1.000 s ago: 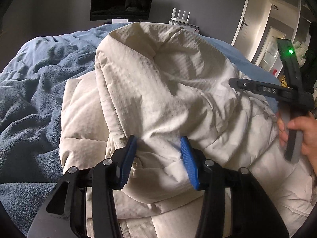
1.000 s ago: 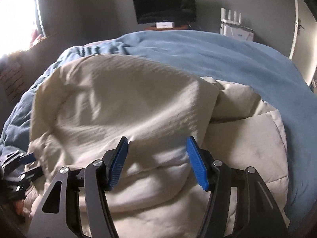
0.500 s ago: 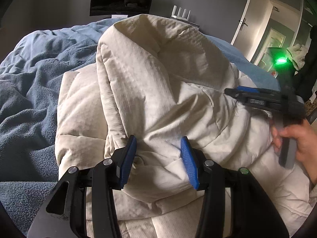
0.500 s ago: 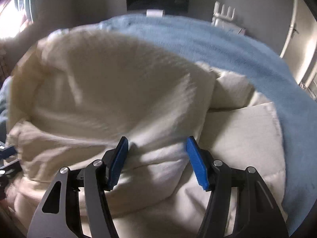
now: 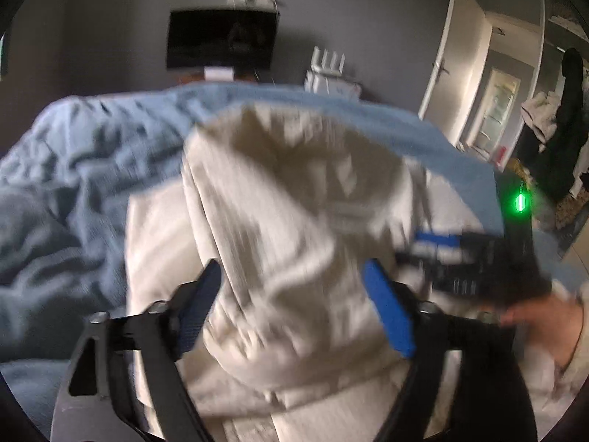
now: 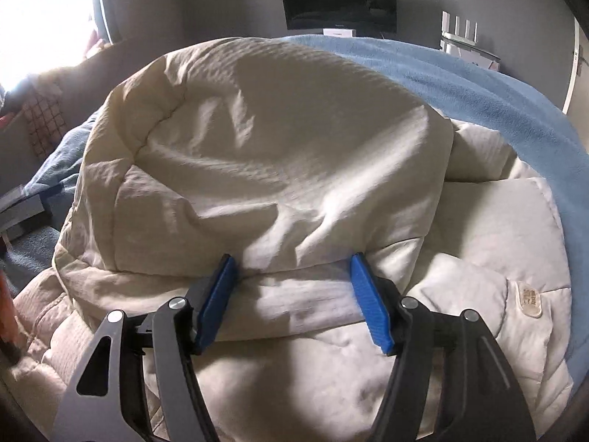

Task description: Fold large clothes

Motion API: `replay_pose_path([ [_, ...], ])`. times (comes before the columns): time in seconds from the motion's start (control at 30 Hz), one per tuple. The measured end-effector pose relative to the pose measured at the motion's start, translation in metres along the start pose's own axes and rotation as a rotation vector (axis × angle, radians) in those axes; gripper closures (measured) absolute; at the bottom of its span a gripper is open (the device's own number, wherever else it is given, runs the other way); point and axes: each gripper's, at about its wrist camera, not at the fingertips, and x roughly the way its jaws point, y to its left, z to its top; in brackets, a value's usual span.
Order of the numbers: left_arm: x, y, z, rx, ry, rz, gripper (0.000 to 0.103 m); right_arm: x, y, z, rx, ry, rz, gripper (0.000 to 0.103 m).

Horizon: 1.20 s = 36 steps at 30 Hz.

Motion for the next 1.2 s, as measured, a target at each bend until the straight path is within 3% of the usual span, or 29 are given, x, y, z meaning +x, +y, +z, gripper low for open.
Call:
replay_pose_path([
  [0.1, 0.006, -0.001, 0.031, 0.013, -0.013, 0.042, 0.021, 0.002, -0.002, -0.001, -0.002, -0.009, 0.009, 0.041],
  [0.27, 0.040, 0.003, 0.062, -0.029, 0.022, 0.012, 0.021, 0.007, -0.005, -0.001, 0.009, -0.008, 0.039, 0.040],
  [0.43, 0.093, 0.023, 0.043, -0.024, 0.171, 0.146, 0.021, 0.011, -0.015, -0.001, 0.017, -0.012, 0.073, 0.040],
  [0.5, 0.108, 0.039, 0.028, -0.067, 0.224, 0.150, 0.019, 0.014, -0.017, -0.001, 0.018, -0.012, 0.086, 0.039],
  [0.63, 0.120, 0.054, 0.012, -0.099, 0.245, 0.144, 0.017, 0.018, -0.014, -0.001, 0.005, -0.008, 0.097, 0.039],
  [0.77, 0.112, 0.056, 0.019, -0.138, 0.251, 0.149, 0.014, 0.021, -0.016, 0.001, 0.003, -0.007, 0.099, 0.039],
  [0.87, 0.085, 0.049, 0.020, -0.167, 0.197, 0.127, 0.016, 0.020, -0.017, -0.001, 0.010, -0.010, 0.107, 0.039],
  [1.03, 0.036, 0.018, 0.005, -0.095, 0.135, 0.069, 0.016, 0.018, -0.018, -0.004, 0.016, -0.014, 0.115, 0.039],
  [1.2, 0.038, -0.005, -0.020, 0.010, 0.205, 0.090, 0.018, 0.015, -0.021, -0.005, 0.018, -0.017, 0.122, 0.038],
])
